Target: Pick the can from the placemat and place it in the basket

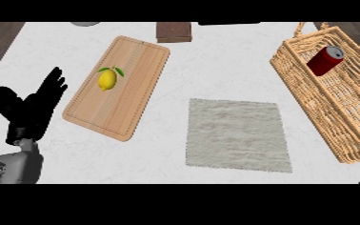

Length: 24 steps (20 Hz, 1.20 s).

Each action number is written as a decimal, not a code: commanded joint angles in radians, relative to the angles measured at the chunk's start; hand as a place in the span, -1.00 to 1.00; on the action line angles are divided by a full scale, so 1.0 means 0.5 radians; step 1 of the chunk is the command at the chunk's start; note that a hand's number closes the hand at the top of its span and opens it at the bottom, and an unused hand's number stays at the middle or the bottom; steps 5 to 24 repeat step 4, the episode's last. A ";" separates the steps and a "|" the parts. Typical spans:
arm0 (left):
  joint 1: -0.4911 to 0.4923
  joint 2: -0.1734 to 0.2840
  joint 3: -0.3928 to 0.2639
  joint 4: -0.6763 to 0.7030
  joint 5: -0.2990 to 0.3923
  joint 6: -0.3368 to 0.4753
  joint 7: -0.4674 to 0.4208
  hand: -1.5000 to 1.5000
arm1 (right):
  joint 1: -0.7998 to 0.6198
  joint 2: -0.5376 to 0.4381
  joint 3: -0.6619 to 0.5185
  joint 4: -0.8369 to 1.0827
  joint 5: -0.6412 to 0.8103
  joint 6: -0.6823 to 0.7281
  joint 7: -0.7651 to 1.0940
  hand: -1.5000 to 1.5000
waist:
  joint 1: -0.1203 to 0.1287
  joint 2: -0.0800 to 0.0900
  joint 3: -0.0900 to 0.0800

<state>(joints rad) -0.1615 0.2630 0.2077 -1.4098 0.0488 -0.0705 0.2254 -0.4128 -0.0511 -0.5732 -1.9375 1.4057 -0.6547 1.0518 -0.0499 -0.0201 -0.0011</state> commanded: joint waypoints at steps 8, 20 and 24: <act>-0.047 0.010 0.034 0.057 0.030 -0.007 0.015 0.00 | 0.829 0.100 0.306 -0.868 -0.379 0.372 0.155 -1.00 | -0.008 0.015 0.002; -0.047 0.010 0.034 0.057 0.030 -0.007 0.015 0.00 | 0.829 0.100 0.306 -0.868 -0.379 0.372 0.155 -1.00 | -0.008 0.015 0.002; -0.047 0.010 0.034 0.057 0.030 -0.007 0.015 0.00 | 0.829 0.100 0.306 -0.868 -0.379 0.372 0.155 -1.00 | -0.008 0.015 0.002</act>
